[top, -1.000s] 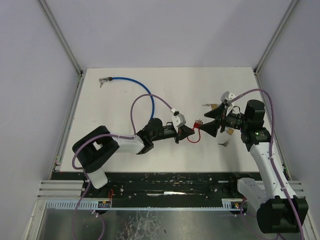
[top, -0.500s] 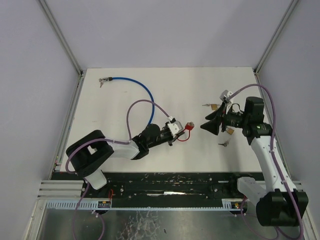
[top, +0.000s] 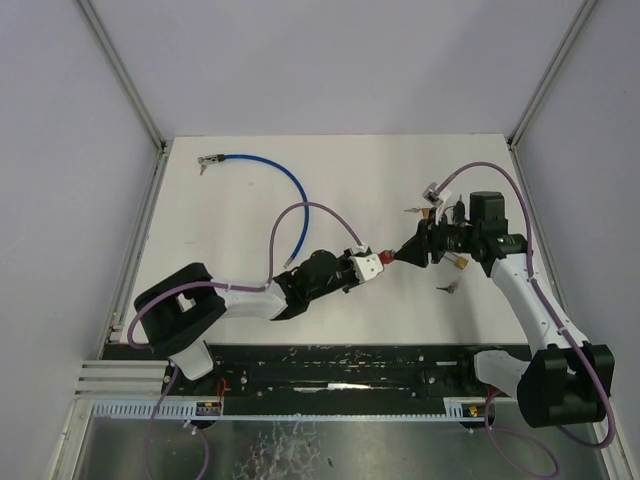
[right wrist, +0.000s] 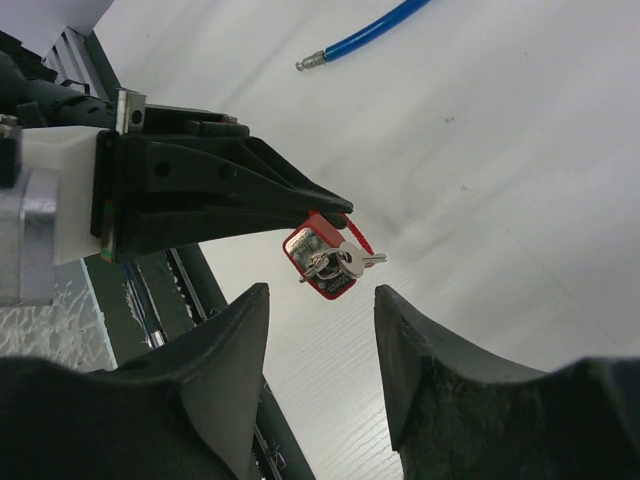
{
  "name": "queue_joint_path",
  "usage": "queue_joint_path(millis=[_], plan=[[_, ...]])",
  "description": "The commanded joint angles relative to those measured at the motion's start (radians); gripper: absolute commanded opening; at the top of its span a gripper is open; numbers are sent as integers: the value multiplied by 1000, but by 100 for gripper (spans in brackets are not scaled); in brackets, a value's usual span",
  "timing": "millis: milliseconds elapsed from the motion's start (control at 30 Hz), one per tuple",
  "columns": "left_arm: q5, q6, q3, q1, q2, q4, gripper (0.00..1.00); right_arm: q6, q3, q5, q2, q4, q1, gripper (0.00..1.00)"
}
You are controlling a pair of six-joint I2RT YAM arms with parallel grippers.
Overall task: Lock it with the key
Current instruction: Lock the lock.
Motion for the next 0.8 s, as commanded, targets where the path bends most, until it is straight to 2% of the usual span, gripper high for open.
queue_joint_path(millis=[0,633,767], plan=[[-51,52,54,-17,12,-5,0,29,38,59,13,18,30,50],[-57,66,80,-33,28,-20,0,17,35,91,27,23,53,25],[-55,66,81,-33,26,-21,0,11,38,105,38,15,58,24]])
